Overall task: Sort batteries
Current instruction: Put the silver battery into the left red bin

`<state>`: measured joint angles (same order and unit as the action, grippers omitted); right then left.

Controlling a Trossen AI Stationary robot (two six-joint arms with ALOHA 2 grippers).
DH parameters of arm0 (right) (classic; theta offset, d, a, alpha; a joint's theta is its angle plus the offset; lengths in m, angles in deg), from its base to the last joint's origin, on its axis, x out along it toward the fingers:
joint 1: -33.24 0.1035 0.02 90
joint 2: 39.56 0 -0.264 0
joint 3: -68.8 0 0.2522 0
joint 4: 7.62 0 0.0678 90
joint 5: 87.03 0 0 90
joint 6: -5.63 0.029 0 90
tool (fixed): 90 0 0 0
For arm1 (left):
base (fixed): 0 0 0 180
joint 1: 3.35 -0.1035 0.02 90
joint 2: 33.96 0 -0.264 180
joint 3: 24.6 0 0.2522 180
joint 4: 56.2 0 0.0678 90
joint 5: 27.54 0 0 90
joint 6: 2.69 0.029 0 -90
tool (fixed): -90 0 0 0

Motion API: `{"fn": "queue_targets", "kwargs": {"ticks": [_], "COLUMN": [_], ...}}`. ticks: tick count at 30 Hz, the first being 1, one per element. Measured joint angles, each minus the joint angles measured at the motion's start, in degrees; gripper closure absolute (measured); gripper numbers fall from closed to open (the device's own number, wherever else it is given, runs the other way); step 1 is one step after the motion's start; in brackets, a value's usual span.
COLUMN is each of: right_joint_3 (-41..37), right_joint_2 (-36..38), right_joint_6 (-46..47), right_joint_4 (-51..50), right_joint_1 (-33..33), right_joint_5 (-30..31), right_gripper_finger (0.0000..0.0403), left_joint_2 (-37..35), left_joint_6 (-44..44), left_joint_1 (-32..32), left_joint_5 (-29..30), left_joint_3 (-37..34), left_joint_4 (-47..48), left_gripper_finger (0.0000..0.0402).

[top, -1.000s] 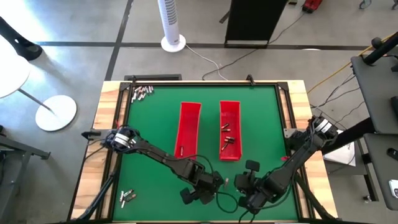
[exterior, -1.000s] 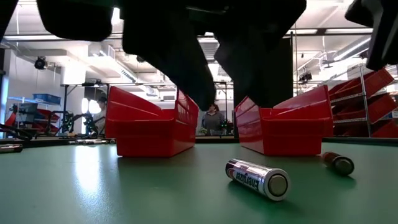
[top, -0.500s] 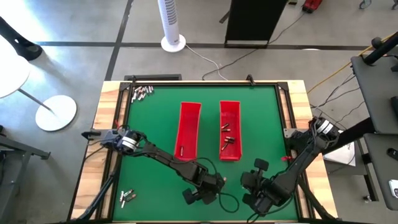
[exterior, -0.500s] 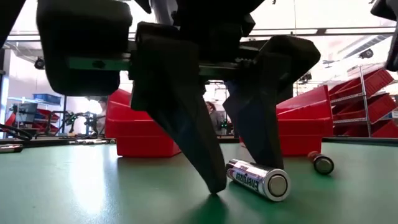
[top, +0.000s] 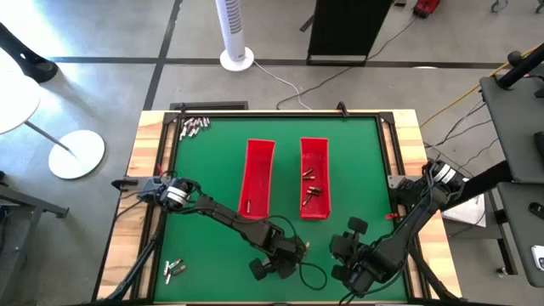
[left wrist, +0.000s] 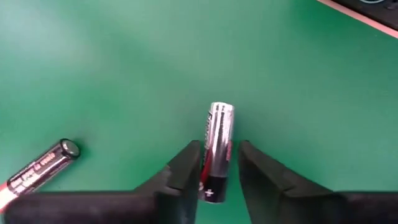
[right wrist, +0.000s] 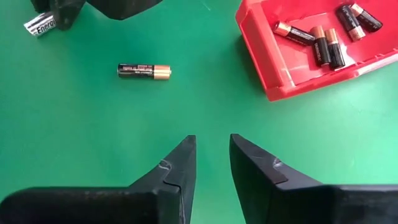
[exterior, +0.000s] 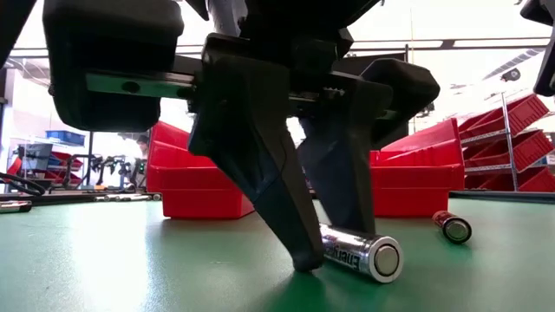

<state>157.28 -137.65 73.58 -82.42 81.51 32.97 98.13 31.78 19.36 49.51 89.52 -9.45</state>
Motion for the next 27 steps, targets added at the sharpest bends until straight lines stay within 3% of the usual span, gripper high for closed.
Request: {"fn": "queue_targets", "kwargs": {"ticks": [6, 20, 27], "right_joint_3": [0.0, 0.0, 0.0], "right_joint_2": [0.0, 0.0, 0.0], "right_joint_6": [-0.3, -0.4, -0.3], "right_joint_4": [0.0, 0.0, 0.0], "right_joint_1": [0.0, 0.0, 0.0], "right_joint_5": [0.1, 0.2, 0.2], "right_gripper_finger": [0.031, 0.0339, 0.033], "left_joint_2": [0.0, -3.1, -7.0], "left_joint_6": [-2.0, -13.1, -18.7], "left_joint_1": [-0.3, -0.4, -0.3], "left_joint_5": [0.0, 0.8, 0.1], "left_joint_3": [-0.2, 3.1, 3.0], "left_joint_4": [1.0, 14.0, 20.9], "left_gripper_finger": [0.0378, 0.0378, 0.0378]}}
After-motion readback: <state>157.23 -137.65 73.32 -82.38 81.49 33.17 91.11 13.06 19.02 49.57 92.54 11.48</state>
